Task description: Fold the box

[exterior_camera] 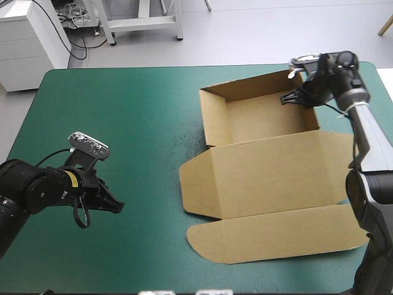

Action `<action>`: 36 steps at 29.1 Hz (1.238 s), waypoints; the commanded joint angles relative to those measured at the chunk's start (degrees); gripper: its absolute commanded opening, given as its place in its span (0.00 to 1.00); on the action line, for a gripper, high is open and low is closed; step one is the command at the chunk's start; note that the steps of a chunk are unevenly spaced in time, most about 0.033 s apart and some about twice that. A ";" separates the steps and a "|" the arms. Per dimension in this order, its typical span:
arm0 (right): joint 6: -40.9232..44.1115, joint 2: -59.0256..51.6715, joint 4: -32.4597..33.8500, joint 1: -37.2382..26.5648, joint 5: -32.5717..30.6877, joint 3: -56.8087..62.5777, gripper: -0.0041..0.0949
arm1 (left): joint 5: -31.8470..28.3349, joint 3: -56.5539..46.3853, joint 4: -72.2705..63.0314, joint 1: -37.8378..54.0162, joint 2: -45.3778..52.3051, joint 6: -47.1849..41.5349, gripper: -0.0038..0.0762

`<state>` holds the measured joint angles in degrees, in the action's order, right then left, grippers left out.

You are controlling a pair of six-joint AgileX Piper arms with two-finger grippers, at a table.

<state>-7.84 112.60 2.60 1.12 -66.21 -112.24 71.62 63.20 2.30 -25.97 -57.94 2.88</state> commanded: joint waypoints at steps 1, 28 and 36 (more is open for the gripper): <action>-0.53 -4.48 1.65 -7.49 1.76 -2.01 0.02 | -1.66 1.35 -0.31 -0.21 0.89 -0.41 0.04; -4.84 -4.26 -1.17 -25.33 3.12 -2.15 0.75 | -3.65 1.35 0.04 -0.21 0.89 -0.65 0.04; -4.73 -4.75 -4.23 -25.22 -0.80 -5.54 0.38 | -3.55 1.35 -0.06 -0.21 0.89 -0.78 0.04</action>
<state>-12.29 111.91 0.00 -23.74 -68.12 -114.88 70.25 63.20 2.45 -25.97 -57.94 2.72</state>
